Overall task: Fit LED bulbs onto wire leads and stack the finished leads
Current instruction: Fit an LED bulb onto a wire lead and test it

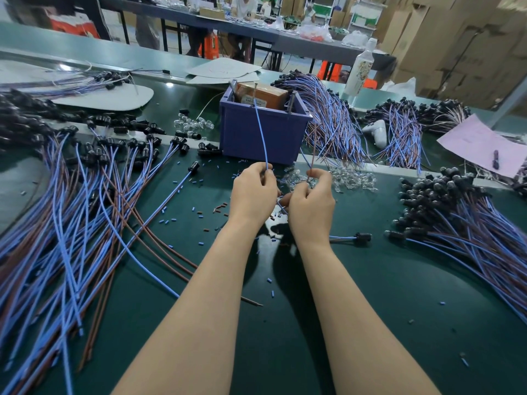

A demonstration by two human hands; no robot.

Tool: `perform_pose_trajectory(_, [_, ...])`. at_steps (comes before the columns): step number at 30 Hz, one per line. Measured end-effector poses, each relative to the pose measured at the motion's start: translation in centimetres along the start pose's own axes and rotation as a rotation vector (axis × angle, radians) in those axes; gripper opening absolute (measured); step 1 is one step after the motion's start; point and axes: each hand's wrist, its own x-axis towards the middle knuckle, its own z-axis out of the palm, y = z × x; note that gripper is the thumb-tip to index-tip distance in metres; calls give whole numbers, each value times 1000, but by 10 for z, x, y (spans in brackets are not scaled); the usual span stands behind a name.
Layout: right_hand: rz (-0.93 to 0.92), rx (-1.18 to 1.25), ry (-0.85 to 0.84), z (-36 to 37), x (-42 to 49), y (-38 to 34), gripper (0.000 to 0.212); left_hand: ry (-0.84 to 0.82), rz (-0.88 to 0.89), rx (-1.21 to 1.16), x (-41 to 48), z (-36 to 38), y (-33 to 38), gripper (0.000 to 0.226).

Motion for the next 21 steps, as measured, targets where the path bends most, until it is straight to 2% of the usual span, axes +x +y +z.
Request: perform_pose_trajectory(21, [-86,-101,-51,0,-5,-5,26,-6,-11,9,-1,0,1,23])
